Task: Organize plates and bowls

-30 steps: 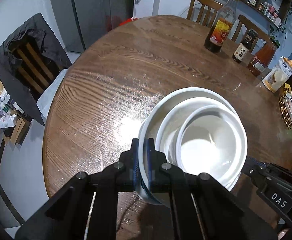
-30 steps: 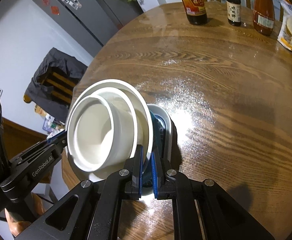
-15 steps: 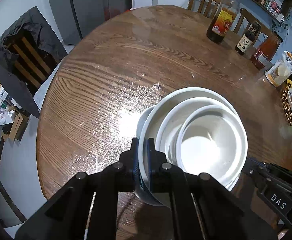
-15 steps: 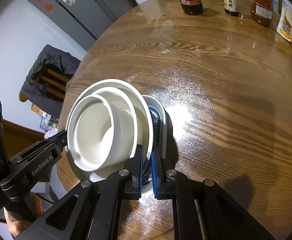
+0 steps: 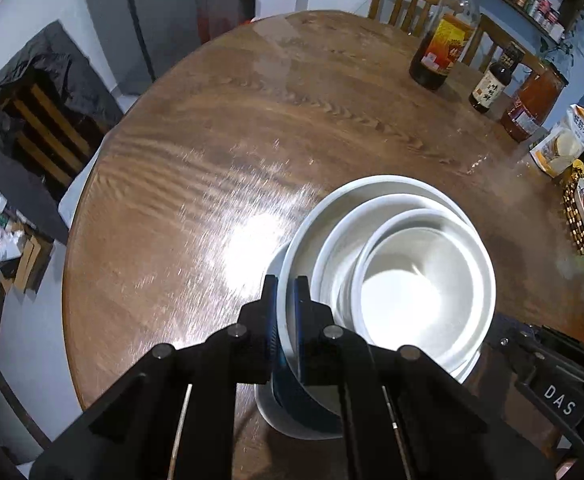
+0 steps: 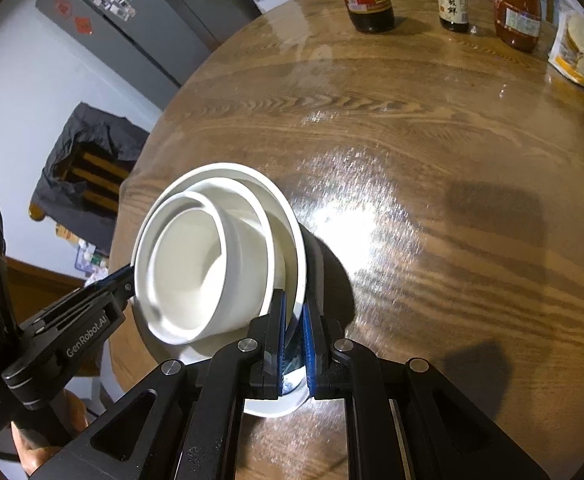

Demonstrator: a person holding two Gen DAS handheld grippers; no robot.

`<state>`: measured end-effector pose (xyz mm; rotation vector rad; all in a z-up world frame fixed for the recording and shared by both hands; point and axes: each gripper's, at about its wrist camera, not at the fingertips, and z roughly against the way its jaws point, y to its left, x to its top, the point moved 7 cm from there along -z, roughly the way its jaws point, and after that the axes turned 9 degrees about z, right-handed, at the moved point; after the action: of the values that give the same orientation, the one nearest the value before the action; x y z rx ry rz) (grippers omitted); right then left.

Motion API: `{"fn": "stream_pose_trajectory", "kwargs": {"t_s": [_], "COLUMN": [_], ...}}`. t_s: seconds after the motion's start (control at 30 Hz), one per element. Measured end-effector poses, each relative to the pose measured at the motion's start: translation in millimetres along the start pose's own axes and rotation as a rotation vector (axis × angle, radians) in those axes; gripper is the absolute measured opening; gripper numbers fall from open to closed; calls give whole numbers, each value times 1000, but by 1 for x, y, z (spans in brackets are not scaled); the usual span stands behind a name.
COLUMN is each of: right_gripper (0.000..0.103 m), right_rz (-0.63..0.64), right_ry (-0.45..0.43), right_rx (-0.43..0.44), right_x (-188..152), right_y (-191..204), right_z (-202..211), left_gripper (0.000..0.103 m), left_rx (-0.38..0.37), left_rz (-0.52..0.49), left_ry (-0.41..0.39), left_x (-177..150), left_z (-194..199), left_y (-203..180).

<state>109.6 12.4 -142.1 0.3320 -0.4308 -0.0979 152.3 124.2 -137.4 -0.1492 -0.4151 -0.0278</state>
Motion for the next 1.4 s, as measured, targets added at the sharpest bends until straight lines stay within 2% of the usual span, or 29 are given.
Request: {"fn": "stream_pose_trajectory", "kwargs": {"t_s": [0.37, 0.7, 1.4], "right_gripper": [11, 11, 11], "right_rz": [-43, -42, -18], "right_ry": [-56, -81, -82], "right_rx": [-65, -112, -113], "right_x": [36, 62, 70], "right_y": [-33, -45, -49], "right_z": [4, -2, -4], "left_gripper": [4, 5, 5], "left_rx": [-58, -73, -61], "left_rz": [-56, -84, -78], "left_ry": [-19, -18, -14], "left_x": [35, 64, 71], "left_z": [-20, -35, -39], "left_y": [-33, -49, -52]}}
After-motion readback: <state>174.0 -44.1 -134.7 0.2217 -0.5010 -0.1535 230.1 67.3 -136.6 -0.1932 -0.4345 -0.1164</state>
